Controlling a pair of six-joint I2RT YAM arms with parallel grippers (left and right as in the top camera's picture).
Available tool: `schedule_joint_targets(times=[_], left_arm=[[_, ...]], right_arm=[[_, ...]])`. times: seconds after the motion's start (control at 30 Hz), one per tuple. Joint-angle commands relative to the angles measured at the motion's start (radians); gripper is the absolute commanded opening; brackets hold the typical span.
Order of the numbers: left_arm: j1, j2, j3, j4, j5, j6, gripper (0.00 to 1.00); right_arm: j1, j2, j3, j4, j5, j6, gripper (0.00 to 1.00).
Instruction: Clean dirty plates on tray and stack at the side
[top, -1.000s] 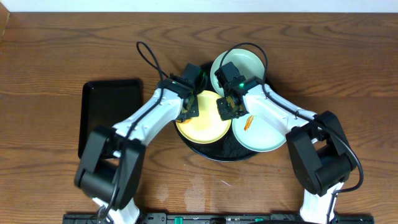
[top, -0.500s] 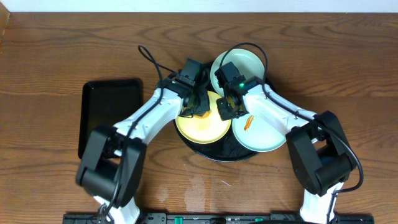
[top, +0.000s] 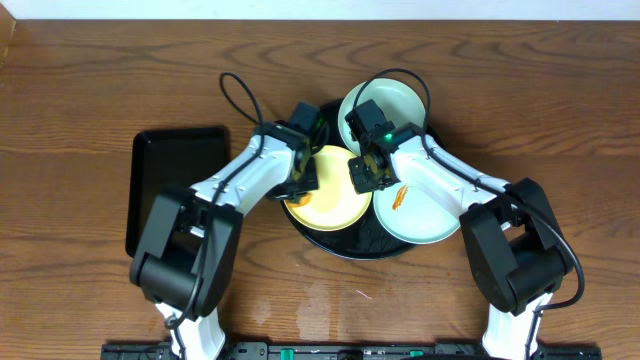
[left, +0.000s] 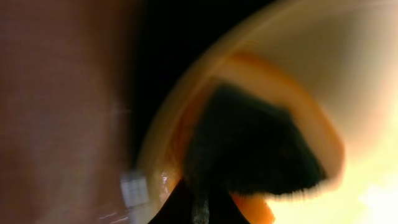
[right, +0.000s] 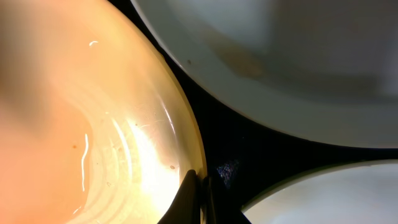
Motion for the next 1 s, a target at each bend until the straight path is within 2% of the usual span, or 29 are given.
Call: schedule_joint_targets(times=[0.0, 0.3, 0.43, 0.67, 0.87, 0.97], left_arm=[[0.021, -0.069, 0.005, -0.041, -0.226, 0.012, 0.07], [0.024, -0.359, 0.006, -0.048, -0.239, 0.034, 0.08], [0.058, -0.519, 0.006, -0.071, -0.239, 0.034, 0.07], [0.255, -0.690, 0.005, -0.201, -0.240, 0.035, 0.07], [0.456, -0.690, 0.002, -0.318, -0.237, 0.042, 0.07], [0.517, -0.673, -0.001, -0.328, -0.195, 0.042, 0.08]], right_arm=[[0.009, 0.013, -0.008, -0.019, -0.021, -0.016, 0.01], [0.011, 0.007, 0.004, -0.021, -0.031, -0.021, 0.01], [0.022, -0.015, 0.037, -0.024, -0.093, -0.097, 0.01], [0.056, -0.079, 0.087, -0.049, -0.039, -0.137, 0.01], [0.085, -0.153, 0.091, -0.058, 0.114, -0.140, 0.01], [0.103, -0.202, 0.091, -0.061, 0.223, -0.140, 0.01]])
